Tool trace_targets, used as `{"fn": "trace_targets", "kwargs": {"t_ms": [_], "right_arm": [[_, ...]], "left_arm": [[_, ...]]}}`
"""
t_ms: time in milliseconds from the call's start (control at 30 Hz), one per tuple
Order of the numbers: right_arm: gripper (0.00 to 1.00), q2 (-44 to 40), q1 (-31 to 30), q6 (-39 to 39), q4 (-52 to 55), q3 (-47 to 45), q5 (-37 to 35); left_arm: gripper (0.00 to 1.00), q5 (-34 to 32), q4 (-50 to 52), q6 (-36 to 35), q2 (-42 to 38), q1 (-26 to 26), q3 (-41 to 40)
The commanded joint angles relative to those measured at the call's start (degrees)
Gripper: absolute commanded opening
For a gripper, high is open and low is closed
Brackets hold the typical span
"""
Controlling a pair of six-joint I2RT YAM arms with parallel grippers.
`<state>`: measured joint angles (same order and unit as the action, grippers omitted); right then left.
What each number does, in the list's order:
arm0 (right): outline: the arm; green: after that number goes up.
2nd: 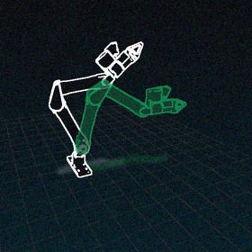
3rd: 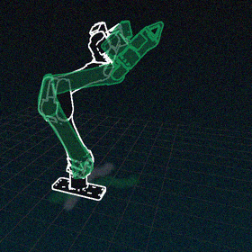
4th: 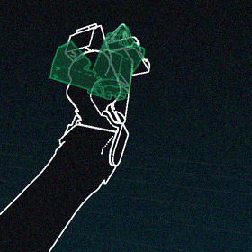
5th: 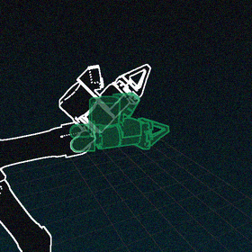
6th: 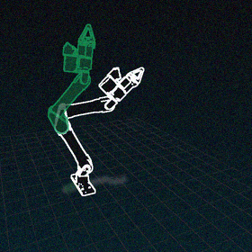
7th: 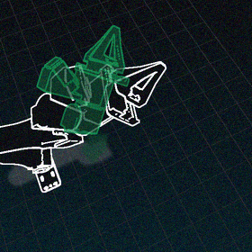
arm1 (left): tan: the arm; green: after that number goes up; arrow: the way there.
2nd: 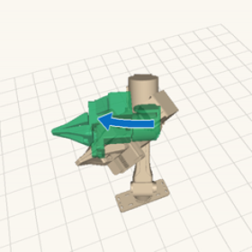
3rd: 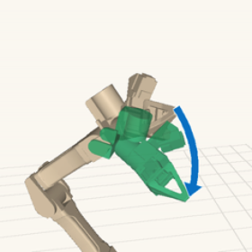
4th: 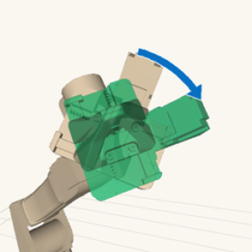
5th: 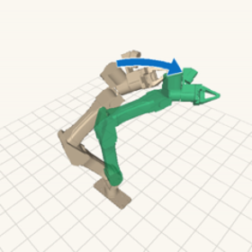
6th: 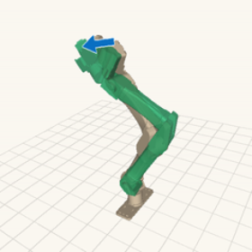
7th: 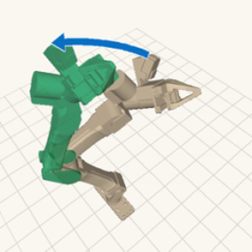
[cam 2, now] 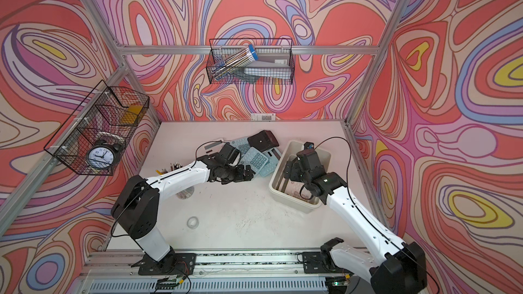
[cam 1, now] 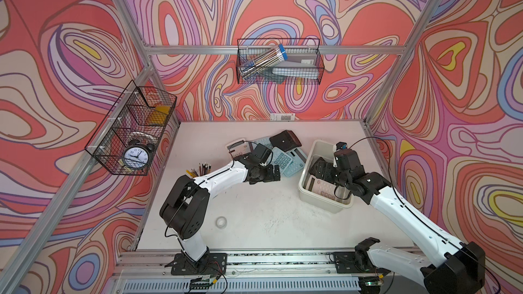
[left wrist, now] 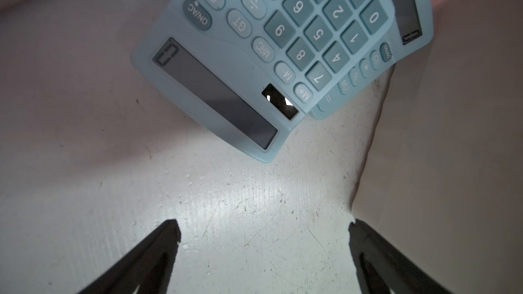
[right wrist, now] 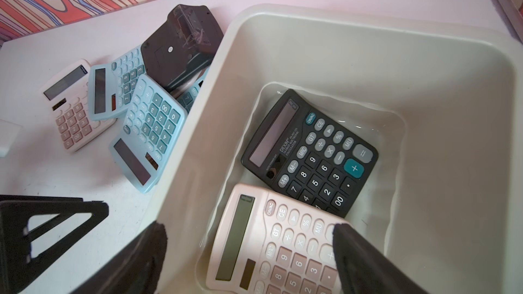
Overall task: Put the calculator in the storage box
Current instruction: Pick up the calculator from the center of the board.
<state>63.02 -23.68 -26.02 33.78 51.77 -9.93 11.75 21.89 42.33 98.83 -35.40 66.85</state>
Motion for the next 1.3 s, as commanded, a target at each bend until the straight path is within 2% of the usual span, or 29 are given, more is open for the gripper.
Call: {"fn": "trace_targets", "kwargs": {"t_ms": [0,133,367,567,700,800,967,1100,1267], "right_arm": [[0.94,-0.93,0.26,0.84,-0.78,-0.87,1.32],[0.94,-1.85,0.21,0.67,-0.30,-1.32,0.48],[0.94,-2.97,0.22,0.32,0.45,-1.76,-0.61],[0.94,-3.52,0.22,0.37,0.88,-1.93,-1.26],[0.94,-3.50,0.22,0.24,0.69,-1.86,-1.19],[0.94,-3.60,0.22,0.14,0.62,-1.85,-0.99],[0.94,-3.78,0.22,0.25,1.37,-1.34,-1.23],[0.94,-4.13,0.22,0.42,1.95,-0.84,-1.72],[0.94,-4.09,0.24,0.35,1.91,-0.57,-1.71]], "left_arm": [[0.99,4.29,-11.61,6.11,1.62,0.66,-2.21],[0.98,5.25,-17.50,9.42,3.84,0.86,-3.76],[0.87,6.54,-23.89,14.23,7.15,1.82,-5.63],[0.89,5.61,-26.54,16.45,5.68,2.15,-9.28],[0.95,4.97,-25.49,16.38,5.25,2.16,-9.99],[0.94,5.54,-26.24,17.06,6.32,2.66,-10.18],[0.85,8.44,-35.24,20.95,8.44,3.86,-13.06],[0.68,10.35,-42.17,23.72,9.97,4.40,-14.84],[0.53,10.68,-49.31,27.04,11.19,4.70,-16.59]]}}
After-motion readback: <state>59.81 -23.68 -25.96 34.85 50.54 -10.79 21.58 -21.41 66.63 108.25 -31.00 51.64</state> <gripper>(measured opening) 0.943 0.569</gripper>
